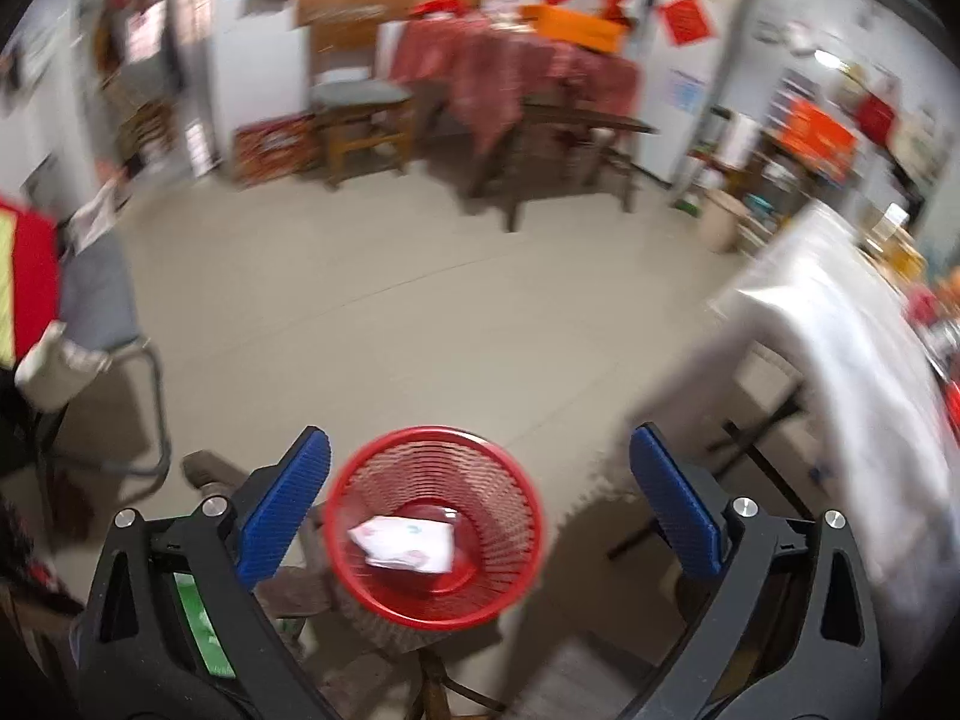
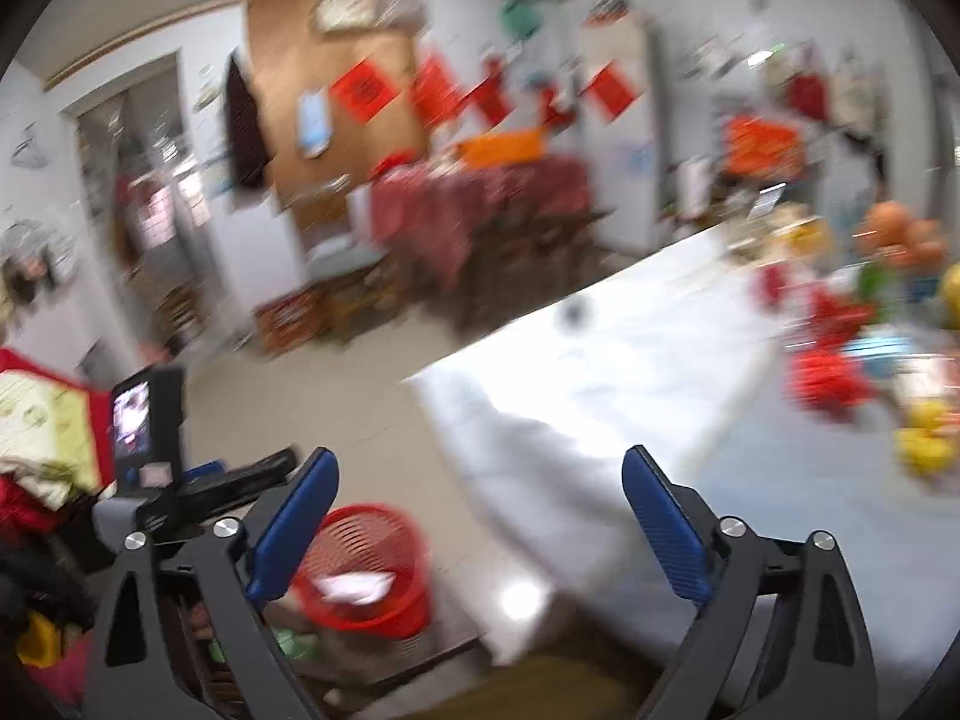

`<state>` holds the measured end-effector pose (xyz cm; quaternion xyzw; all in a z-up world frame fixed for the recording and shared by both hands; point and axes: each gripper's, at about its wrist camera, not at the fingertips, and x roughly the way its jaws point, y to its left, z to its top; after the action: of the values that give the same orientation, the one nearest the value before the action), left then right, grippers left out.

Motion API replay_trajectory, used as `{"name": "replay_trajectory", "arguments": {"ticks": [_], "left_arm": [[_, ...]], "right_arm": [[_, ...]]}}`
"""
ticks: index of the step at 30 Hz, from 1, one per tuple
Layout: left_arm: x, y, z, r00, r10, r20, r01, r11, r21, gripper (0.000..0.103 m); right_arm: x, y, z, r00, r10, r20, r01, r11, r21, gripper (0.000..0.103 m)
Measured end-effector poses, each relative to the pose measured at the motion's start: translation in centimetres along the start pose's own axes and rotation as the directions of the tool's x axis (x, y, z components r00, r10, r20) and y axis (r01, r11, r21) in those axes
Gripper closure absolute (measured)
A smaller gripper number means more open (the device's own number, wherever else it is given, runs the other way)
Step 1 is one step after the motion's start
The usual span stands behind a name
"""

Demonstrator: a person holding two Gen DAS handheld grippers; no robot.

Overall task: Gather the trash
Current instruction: 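Move both grippers back over the table, then grasp the red mesh net with the left gripper while the right grasps the pink floral bag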

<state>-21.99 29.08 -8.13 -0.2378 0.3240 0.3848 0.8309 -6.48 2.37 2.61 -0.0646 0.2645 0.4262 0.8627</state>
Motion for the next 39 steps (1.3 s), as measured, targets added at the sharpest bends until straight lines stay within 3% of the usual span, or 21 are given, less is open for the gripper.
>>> {"name": "replay_trajectory", "arguments": {"ticks": [6, 12, 17, 22, 28, 33, 35, 39], "left_arm": [[-1.7, -8.3, -1.6, 0.987, -0.152, -0.049, 0.158, 0.971, 0.178, 0.007], [-3.2, -15.9, -1.7, 0.970, -0.235, -0.057, 0.241, 0.916, 0.320, 0.007], [-3.5, -23.6, -1.3, 0.931, -0.345, -0.123, 0.364, 0.843, 0.396, 0.007], [-3.5, -32.3, -1.0, 0.870, -0.450, -0.202, 0.489, 0.733, 0.473, 0.007], [-2.5, -40.8, -1.2, 0.827, -0.507, -0.244, 0.550, 0.640, 0.536, 0.007], [0.1, -45.2, -1.6, 0.824, -0.489, -0.287, 0.561, 0.625, 0.544, 0.007], [1.4, -46.0, -1.6, 0.829, -0.465, -0.310, 0.557, 0.634, 0.537, 0.007], [3.1, -46.4, -0.9, 0.823, -0.453, -0.343, 0.568, 0.653, 0.500, 0.007]], "right_arm": [[-4.9, -10.5, -1.3, 0.984, -0.173, 0.039, 0.164, 0.973, 0.163, 0.008], [-5.4, -19.6, -4.2, 0.960, -0.280, 0.003, 0.266, 0.916, 0.299, 0.008], [-5.2, -24.7, -5.9, 0.944, -0.330, -0.023, 0.314, 0.872, 0.375, 0.008], [-5.6, -28.0, -6.8, 0.938, -0.345, -0.016, 0.318, 0.845, 0.430, 0.008], [-7.0, -30.2, -6.9, 0.929, -0.369, 0.008, 0.324, 0.826, 0.461, 0.008], [-7.0, -31.6, -6.8, 0.922, -0.386, 0.026, 0.327, 0.813, 0.482, 0.008], [-6.8, -31.9, -6.8, 0.919, -0.394, 0.026, 0.333, 0.810, 0.483, 0.008], [-6.6, -32.3, -7.1, 0.913, -0.408, 0.020, 0.349, 0.804, 0.481, 0.008]]}}
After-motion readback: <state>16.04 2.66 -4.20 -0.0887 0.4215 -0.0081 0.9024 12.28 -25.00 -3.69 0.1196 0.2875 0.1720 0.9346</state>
